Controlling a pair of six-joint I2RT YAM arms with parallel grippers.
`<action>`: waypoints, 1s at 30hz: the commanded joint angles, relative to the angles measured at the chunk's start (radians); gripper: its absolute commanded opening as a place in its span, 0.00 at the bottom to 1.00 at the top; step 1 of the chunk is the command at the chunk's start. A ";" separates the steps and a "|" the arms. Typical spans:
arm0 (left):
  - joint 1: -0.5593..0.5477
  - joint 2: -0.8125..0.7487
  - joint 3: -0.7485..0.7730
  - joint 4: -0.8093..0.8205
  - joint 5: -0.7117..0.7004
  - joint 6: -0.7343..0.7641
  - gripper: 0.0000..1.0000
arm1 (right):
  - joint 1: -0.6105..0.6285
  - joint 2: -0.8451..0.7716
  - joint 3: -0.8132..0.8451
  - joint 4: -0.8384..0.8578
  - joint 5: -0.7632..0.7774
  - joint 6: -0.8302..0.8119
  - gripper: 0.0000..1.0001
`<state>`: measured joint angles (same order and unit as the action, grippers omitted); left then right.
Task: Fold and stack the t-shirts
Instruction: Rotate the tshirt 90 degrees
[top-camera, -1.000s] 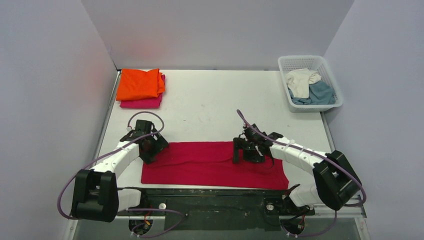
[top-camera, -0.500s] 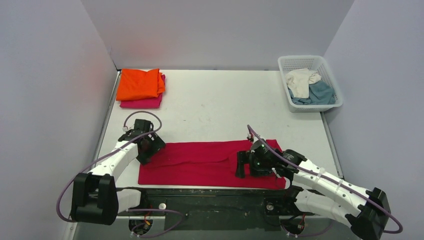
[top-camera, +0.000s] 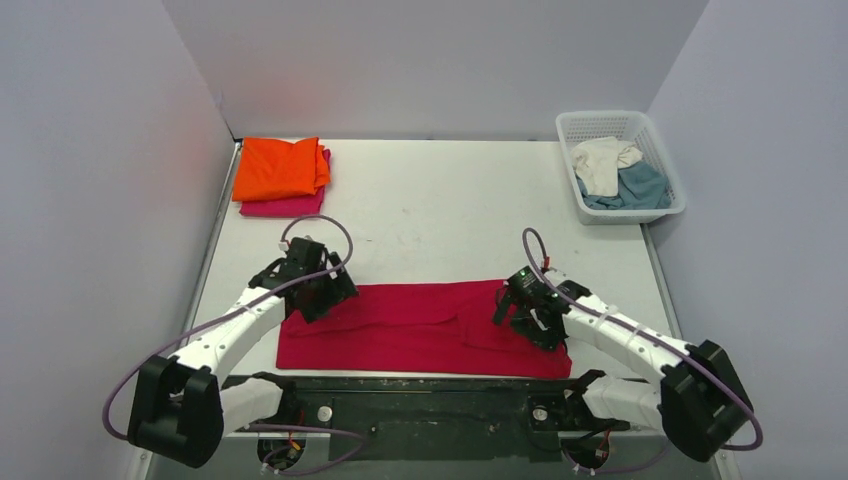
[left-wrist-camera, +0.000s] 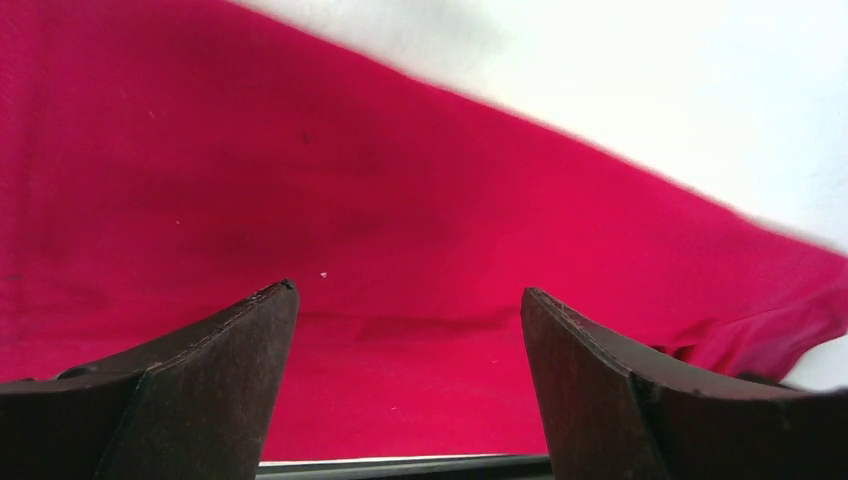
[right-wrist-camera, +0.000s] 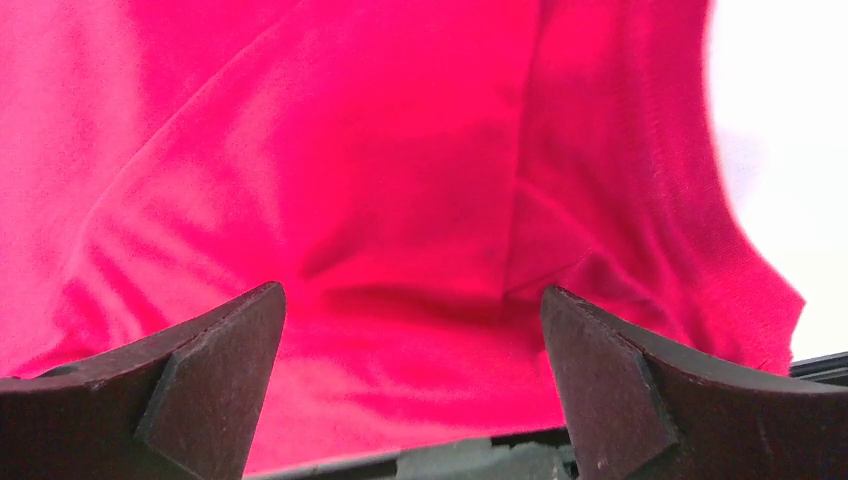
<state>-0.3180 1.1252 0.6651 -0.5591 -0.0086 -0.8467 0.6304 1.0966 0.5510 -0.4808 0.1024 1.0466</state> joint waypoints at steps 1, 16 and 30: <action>-0.023 0.077 -0.061 0.057 0.081 0.040 0.92 | -0.059 0.144 -0.004 -0.005 0.122 0.066 0.95; -0.284 0.295 0.048 0.185 0.226 0.022 0.93 | -0.385 0.801 0.727 0.121 -0.129 -0.390 0.92; -0.585 0.520 0.250 0.206 0.156 -0.152 0.93 | -0.361 1.621 1.858 0.253 -0.459 -0.238 0.88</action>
<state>-0.8539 1.5753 0.8341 -0.3241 0.2234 -0.9413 0.2382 2.5893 2.3257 -0.4137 -0.2764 0.6613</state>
